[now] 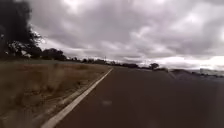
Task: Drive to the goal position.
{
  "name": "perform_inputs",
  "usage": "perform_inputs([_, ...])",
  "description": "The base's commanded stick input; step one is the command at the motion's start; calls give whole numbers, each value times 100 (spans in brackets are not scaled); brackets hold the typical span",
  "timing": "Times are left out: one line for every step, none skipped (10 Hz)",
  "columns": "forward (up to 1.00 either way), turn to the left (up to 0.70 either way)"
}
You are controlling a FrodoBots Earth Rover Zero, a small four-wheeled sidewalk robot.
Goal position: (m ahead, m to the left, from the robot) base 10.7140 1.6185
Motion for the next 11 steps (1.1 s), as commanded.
perform_inputs([85, -29])
perform_inputs([85, -17])
perform_inputs([85, -5])
perform_inputs([85, -21])
perform_inputs([85, -10])
perform_inputs([85, -9])
perform_inputs([85, -23])
perform_inputs([85, -24])
perform_inputs([85, -11])
perform_inputs([85, -13])
perform_inputs([85, -10])
